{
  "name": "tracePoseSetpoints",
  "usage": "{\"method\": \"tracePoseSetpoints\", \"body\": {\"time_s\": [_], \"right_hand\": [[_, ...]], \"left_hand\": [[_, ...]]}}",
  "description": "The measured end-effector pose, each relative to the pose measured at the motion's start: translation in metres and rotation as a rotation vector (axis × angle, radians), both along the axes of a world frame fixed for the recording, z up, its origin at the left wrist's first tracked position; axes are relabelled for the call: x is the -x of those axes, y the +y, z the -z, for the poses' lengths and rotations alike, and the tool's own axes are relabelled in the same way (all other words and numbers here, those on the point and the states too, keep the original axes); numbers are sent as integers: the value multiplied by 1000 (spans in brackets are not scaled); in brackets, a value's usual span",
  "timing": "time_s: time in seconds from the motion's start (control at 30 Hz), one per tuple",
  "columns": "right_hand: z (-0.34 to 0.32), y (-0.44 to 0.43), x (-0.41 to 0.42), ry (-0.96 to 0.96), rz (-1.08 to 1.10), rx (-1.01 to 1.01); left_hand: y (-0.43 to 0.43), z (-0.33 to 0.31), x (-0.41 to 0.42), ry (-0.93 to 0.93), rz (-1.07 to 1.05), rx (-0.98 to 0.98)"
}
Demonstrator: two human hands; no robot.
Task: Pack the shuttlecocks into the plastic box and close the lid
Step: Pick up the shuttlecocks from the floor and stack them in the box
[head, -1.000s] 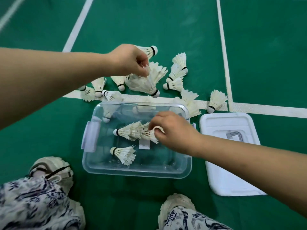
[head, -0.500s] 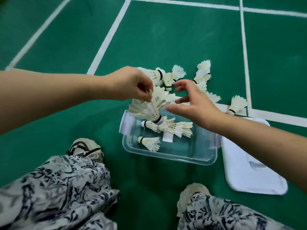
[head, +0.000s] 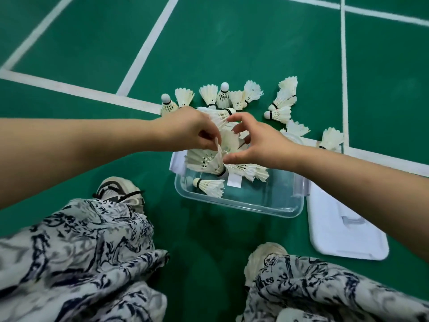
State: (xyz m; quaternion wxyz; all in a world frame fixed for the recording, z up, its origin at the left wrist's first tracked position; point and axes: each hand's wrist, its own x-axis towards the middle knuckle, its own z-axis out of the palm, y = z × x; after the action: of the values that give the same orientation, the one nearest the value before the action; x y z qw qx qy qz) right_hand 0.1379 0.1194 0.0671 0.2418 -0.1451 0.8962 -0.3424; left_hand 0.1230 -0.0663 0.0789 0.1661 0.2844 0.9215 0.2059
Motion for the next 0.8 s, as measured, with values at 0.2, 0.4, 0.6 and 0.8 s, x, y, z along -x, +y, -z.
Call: {"method": "tracePoseSetpoints", "body": {"time_s": [0.2,0.4,0.6,0.8], "right_hand": [[8,3,2,47,-16,-40],[23,4,0,24,-18,-32],[29,7,-9,-59,51,-21],[39,11,-10,-100,104,-22]], "left_hand": [[-4,16,-7,-1,-99,-66],[-2,21,-9,81,-124,-137],[4,26,-7,62,-139,-124],[1,32,-7,36,-177,-86]]}}
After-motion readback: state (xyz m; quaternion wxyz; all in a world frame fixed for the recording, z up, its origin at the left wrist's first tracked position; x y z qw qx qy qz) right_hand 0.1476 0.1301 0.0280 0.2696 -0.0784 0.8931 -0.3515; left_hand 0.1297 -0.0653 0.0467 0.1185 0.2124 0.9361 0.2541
